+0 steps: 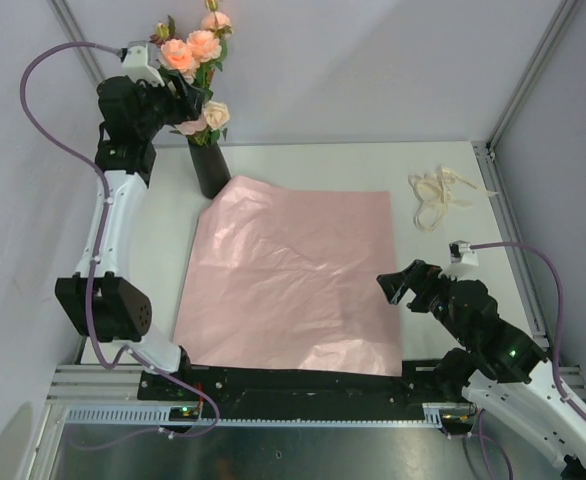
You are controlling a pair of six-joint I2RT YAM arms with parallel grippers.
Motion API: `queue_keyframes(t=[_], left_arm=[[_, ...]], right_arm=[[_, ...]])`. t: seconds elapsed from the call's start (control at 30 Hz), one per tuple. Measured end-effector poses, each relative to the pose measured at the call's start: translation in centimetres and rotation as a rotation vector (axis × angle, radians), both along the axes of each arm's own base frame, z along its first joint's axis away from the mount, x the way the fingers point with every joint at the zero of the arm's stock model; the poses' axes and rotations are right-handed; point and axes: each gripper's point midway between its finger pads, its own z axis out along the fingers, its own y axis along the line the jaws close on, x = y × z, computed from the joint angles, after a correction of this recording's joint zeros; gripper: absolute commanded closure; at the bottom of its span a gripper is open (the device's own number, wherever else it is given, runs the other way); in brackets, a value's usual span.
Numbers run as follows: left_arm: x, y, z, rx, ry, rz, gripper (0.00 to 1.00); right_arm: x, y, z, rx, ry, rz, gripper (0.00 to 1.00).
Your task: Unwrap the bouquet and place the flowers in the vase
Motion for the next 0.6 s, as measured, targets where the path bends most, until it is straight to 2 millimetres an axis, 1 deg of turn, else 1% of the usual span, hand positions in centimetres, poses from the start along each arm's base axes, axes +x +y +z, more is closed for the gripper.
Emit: queue_keyframes(t=[0.1, 0.13, 0.17, 0.23, 0.3, 0.4, 0.5, 0.57, 0.6], left_arm=[[-0.8, 0.0, 0.8, 0.009, -0.009, 0.0, 0.22], [-1.2, 0.0, 1.4, 0.011, -0.02, 0.0, 0.2], [-1.6, 0.1, 1.9, 0.017, -0.033, 0.0, 0.15], [-2.9, 0.1, 3.6, 0.021, -0.067, 0.001, 0.06], [-4.3, 0.0, 5.6, 0.026, -0.113, 0.001, 0.02], [-7.3, 0.0, 9.2, 0.027, -0.2, 0.001, 0.01], [-10.4, -0.1, 12.2, 0.028, -0.281, -0.001, 0.0], [-12.5, -0.2, 13.0, 0.021, -0.314, -0.002, 0.0], [-13.8, -0.3, 12.8, 0.015, -0.32, -0.007, 0.0]], right_arm=[[0.0, 0.1, -0.2, -0.005, 0.008, 0.0, 0.01], [0.1, 0.1, -0.3, -0.007, 0.011, 0.0, 0.01], [0.1, 0.1, -0.3, -0.009, 0.013, 0.0, 0.01], [0.1, 0.1, -0.4, -0.01, 0.016, 0.002, 0.01], [0.0, 0.2, -0.4, -0.01, 0.017, 0.005, 0.01], [0.0, 0.2, -0.4, -0.01, 0.018, 0.008, 0.01], [0.0, 0.2, -0.4, -0.011, 0.018, 0.011, 0.01], [-0.1, 0.1, -0.5, -0.02, 0.02, 0.013, 0.01], [-0.2, 0.1, -0.5, -0.027, 0.02, 0.016, 0.01]])
